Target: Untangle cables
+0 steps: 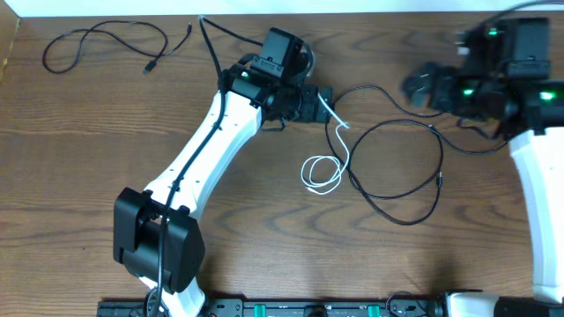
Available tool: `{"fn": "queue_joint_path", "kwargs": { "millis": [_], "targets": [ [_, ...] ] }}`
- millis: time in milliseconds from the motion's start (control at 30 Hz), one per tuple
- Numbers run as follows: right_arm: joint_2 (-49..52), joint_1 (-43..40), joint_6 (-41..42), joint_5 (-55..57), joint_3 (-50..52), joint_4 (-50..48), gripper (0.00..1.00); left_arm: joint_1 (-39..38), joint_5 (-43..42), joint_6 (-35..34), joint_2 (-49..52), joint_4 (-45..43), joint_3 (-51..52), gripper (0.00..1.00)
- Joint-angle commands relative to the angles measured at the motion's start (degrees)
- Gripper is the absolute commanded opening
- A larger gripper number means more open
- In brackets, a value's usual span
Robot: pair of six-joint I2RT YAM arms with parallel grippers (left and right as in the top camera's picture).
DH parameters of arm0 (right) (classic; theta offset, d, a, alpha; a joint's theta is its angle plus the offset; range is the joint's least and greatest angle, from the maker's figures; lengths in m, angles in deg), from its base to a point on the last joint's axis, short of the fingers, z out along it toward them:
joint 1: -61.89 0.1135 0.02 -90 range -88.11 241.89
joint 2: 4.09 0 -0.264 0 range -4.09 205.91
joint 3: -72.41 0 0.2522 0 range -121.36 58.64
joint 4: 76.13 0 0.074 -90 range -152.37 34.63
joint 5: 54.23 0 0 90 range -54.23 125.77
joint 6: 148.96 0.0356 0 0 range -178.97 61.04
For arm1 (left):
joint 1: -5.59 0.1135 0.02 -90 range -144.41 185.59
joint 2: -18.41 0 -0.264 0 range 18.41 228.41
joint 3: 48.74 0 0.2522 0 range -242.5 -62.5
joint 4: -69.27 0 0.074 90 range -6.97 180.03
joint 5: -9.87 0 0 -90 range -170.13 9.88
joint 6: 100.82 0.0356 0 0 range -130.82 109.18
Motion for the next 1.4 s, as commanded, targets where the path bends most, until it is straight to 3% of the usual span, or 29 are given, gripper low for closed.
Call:
{"fn": "queue_joint_path", "kwargs": {
  "millis": [0, 100, 533, 567, 667, 700, 933, 1367],
  "targets": [
    [2.23, 4.04, -17.84, -9.25, 0.0, 0.11, 0.99, 1.86, -12.41, -10.47, -0.24, -2.23, -0.52, 0.98],
    [3.8, 7.45, -24.83, -11.67, 0.02, 0.63, 0.99, 2.78, -17.7, -11.37, -0.24, -4.07, -0.52, 0.98],
    [5.57, 14.75, -34.6, -11.85, 0.02, 0.33, 0.97, 5.01, -17.49, -13.99, -0.24, -4.11, -0.52, 0.98],
    [5.57, 14.75, -34.6, -11.85, 0.02, 0.04, 0.95, 5.38, -17.49, -14.12, -0.24, -4.09, -0.52, 0.98],
    [5.57, 14.75, -34.29, -11.91, 0.02, -1.05, 0.71, 5.92, -17.51, -14.12, -0.24, -4.07, -0.52, 0.98],
    [5.57, 14.75, -34.29, -12.09, 0.02, -1.31, 0.68, 5.92, -17.49, -14.12, -0.24, -4.07, -0.52, 0.98],
    [5.57, 15.39, -34.36, -15.74, 0.02, -3.28, 0.65, 5.7, -18.43, -17.53, -0.24, -3.89, -0.52, 0.98],
    [5.57, 15.82, -33.46, -15.72, 0.02, -8.66, 0.47, 5.7, -25.64, -17.97, -0.24, -3.89, -0.52, 0.98]
  ]
}}
